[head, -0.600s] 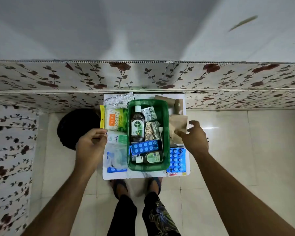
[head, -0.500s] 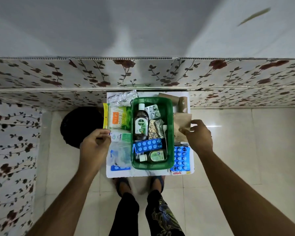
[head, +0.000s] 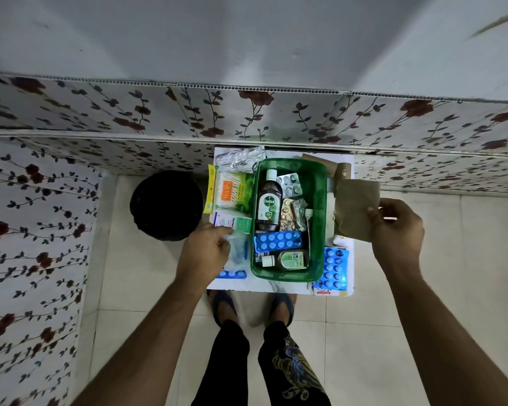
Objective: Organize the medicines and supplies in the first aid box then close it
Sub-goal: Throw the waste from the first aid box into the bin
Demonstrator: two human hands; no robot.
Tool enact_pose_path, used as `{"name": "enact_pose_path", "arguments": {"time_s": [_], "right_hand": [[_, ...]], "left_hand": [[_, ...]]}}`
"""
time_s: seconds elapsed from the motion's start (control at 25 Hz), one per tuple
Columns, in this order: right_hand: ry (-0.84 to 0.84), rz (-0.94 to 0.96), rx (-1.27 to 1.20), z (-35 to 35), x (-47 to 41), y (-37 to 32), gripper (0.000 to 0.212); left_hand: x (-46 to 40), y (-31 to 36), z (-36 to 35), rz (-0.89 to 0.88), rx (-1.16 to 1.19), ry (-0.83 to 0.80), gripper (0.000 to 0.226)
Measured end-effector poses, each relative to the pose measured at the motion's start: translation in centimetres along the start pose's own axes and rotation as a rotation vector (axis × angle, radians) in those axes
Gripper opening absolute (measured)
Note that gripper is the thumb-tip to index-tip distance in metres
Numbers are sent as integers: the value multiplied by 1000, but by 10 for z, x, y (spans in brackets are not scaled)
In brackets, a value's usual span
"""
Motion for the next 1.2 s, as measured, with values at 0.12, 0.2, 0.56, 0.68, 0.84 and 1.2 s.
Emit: {"name": "enact_pose_path", "arguments": {"time_s": [0.12, 0.2, 0.56, 0.68, 0.84, 1.2], "right_hand": [[34, 56, -116, 11, 18, -38, 9], [-7, 94, -202, 3, 37, -70, 8], [-516, 333, 207, -273, 145, -102, 14], [-649, 317, 485, -395, 157, -66, 19], [-720, 218, 654, -500, 149, -4, 24], [-701, 75, 590, -539, 139, 64, 5]], "left_hand": [[6, -8, 25, 115, 175, 27, 14], [14, -32, 43, 291, 350, 47, 12], [-35, -228, 14, 624, 582, 119, 14], [-97, -300, -35, 615, 549, -1, 15], [-158, -350, -90, 481, 422, -103, 22], [-159, -385, -134, 570, 665, -346, 10]]}}
Point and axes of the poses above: each hand's wrist, its own x-axis away from the middle knuckle, its own z-axis out of the back of the hand, y = z × x, the point moved 7 cm from there along -x, towards the middle knuckle, and after that the axes turned 14 degrees about -x, right-handed, at the moved point
